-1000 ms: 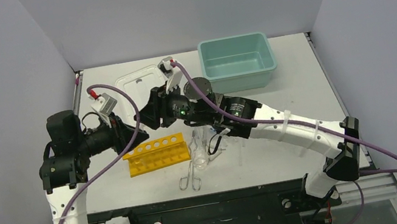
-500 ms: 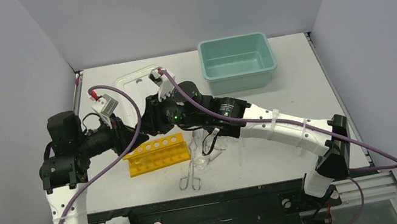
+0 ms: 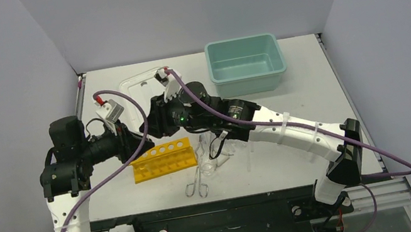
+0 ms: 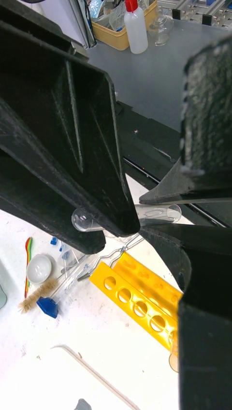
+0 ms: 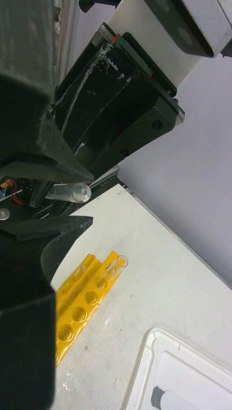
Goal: Organize the chemistry lab equipment
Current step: Insert the test tube into the slot of the test tube rack.
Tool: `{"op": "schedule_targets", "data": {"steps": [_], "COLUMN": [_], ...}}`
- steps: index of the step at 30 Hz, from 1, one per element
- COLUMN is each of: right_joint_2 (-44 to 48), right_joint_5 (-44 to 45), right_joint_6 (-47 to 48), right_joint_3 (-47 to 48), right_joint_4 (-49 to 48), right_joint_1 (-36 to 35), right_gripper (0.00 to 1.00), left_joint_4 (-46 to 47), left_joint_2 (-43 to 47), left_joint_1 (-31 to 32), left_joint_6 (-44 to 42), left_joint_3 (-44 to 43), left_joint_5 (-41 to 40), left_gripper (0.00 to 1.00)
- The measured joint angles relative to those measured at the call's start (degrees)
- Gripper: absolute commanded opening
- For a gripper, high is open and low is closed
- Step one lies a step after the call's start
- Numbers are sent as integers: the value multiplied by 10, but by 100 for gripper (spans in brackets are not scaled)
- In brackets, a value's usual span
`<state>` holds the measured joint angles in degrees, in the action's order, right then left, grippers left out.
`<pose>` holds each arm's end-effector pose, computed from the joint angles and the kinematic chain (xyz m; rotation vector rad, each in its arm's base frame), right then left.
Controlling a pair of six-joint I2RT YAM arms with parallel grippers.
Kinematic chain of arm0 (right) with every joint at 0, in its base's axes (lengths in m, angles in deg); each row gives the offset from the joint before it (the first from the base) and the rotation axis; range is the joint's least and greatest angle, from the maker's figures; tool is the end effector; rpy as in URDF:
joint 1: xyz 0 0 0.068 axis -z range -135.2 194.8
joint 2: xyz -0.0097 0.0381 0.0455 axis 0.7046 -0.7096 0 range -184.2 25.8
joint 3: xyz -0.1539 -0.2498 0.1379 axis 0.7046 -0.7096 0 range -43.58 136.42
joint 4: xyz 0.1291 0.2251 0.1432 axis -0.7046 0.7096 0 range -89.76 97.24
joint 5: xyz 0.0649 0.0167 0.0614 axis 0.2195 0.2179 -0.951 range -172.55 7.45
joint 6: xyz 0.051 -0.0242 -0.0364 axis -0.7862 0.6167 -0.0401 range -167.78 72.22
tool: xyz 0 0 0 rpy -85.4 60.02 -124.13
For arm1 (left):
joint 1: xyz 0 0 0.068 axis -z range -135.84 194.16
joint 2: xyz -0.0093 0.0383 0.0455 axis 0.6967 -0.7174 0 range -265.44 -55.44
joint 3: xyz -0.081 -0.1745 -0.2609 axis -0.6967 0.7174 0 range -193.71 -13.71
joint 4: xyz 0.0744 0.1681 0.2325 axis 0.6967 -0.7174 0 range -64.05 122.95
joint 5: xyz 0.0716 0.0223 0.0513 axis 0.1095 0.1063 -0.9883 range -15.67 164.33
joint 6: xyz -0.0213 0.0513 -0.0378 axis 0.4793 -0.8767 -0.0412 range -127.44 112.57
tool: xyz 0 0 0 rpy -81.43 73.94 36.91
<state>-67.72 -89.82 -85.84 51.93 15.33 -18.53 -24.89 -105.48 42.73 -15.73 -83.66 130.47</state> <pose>0.1928 0.3988 0.4706 -0.5412 1.9490 1.3222 0.1442 -0.0408 0.4449 0.6351 1.9511 -0.9728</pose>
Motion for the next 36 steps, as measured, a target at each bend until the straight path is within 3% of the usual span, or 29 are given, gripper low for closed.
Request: {"op": "schedule_targets", "data": {"steps": [5,7,8,9,10,13,15,28,36], "right_joint_2": [0,0,0,0,0,0,2,83,73], "right_joint_5": [-3,-5,-6,-5,-6,2,12,137,214], "right_joint_6": [-2,-2,-3,-3,-3,3,11,75,134], "right_joint_3": [4,4,4,4,4,1,-11,-269,-327], "right_joint_4": [0,0,0,0,0,0,-2,-28,-120], "right_joint_1": [-1,0,0,0,0,3,6,8,-72], "right_gripper": [0,0,0,0,0,0,0,0,0], "left_joint_4": [-2,-2,-2,-2,-2,-10,-16,-43,-93], "left_joint_2": [0,0,0,0,0,-3,-7,-40,-77], "left_joint_1": [1,2,2,2,2,3,3,-2,-61], "left_joint_6": [-2,-3,-4,-4,-6,-3,3,17,-3], "left_joint_3": [-2,-2,-2,-2,-2,-5,-11,-70,-73], "left_joint_5": [-1,-2,-2,-2,-3,-11,-26,-176,-251], "left_gripper": [0,10,30,41,60,90,99,97,97]}}
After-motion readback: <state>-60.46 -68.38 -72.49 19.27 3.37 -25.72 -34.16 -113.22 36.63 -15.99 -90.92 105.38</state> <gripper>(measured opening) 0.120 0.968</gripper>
